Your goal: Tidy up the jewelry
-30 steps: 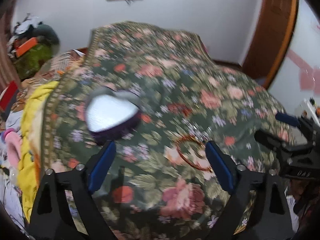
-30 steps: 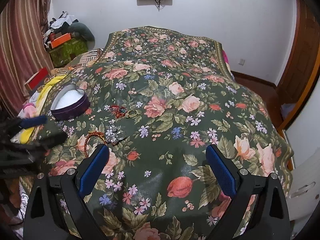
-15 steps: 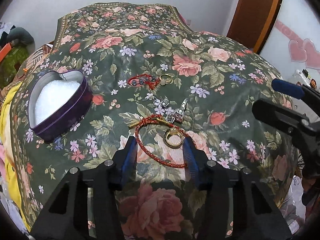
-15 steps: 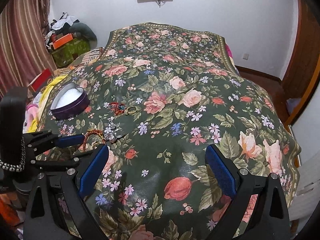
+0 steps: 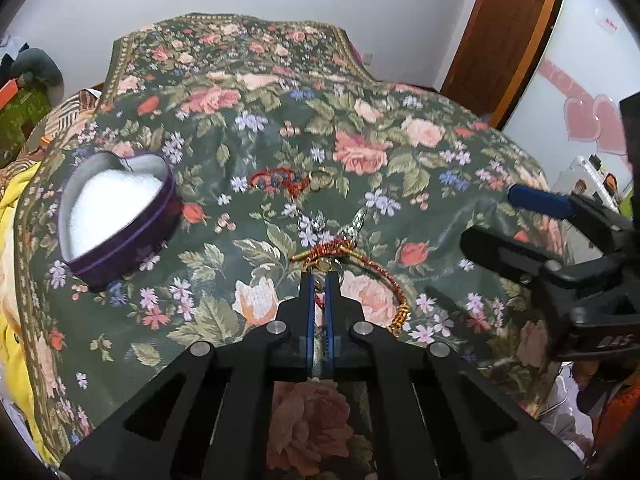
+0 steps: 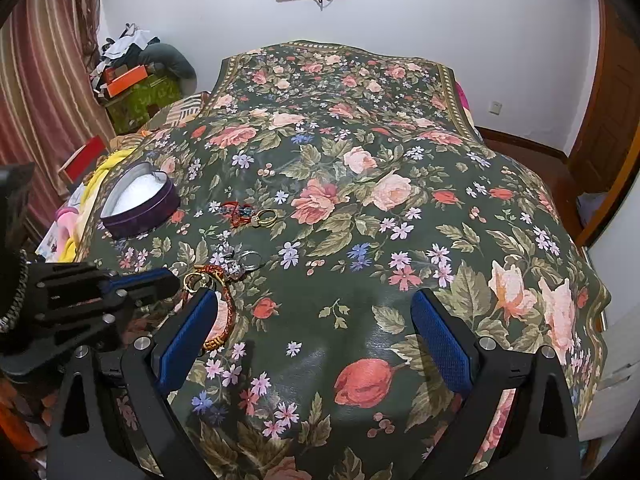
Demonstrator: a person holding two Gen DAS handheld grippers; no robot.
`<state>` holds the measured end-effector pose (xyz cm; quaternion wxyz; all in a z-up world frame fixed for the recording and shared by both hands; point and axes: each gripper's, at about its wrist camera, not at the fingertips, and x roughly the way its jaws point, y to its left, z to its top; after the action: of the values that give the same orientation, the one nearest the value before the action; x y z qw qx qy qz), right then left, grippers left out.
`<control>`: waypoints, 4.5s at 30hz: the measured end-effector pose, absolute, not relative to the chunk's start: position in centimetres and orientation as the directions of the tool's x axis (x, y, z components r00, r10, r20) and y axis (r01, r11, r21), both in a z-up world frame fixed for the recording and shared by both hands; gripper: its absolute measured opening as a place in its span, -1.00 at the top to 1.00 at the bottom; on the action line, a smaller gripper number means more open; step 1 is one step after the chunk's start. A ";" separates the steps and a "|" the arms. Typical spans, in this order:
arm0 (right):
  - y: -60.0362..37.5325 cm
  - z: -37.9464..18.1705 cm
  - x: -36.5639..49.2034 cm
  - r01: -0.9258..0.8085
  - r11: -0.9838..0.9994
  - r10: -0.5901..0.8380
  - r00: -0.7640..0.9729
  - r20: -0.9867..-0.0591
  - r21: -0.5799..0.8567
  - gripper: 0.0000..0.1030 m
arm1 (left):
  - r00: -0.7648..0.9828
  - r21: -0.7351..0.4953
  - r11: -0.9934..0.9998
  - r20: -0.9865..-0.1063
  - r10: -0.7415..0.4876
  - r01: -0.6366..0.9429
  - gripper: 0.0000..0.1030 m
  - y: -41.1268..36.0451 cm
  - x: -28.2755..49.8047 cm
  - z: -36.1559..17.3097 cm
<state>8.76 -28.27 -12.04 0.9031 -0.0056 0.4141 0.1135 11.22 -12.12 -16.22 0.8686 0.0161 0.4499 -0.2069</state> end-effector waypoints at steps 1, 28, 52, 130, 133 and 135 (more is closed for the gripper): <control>-28.3 -12.0 8.7 -0.211 0.974 0.202 0.631 -0.750 0.085 -0.87 | 0.514 -0.159 0.915 -0.785 -0.345 0.372 0.94 -12.0 11.2 -15.9; -28.4 -12.2 8.9 -0.214 0.972 0.210 0.618 -0.758 0.094 -0.88 | 0.514 -0.153 0.906 -0.780 -0.357 0.396 1.00 -12.4 12.9 -16.7; -20.9 -14.6 9.9 -0.374 0.899 0.391 0.448 -0.804 0.229 0.15 | 0.656 -0.152 0.966 -0.711 -0.253 0.209 1.00 -2.4 9.1 -13.2; -11.6 -12.7 17.9 -0.532 0.817 0.497 0.451 -0.742 0.224 0.61 | 0.688 -0.270 0.953 -0.666 -0.289 0.139 1.00 3.1 18.2 -13.0; -11.5 -12.8 17.9 -0.533 0.816 0.496 0.450 -0.742 0.223 0.61 | 0.682 -0.265 0.954 -0.672 -0.289 0.143 1.00 2.9 18.2 -13.2; -11.5 -12.8 17.9 -0.532 0.818 0.494 0.453 -0.742 0.219 0.61 | 0.683 -0.253 0.957 -0.675 -0.279 0.140 1.00 2.7 18.1 -13.2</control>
<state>17.87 -11.48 -12.78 0.8521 -0.0224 0.4277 0.3010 18.14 2.71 -13.22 0.9129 -0.0906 0.3812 -0.1147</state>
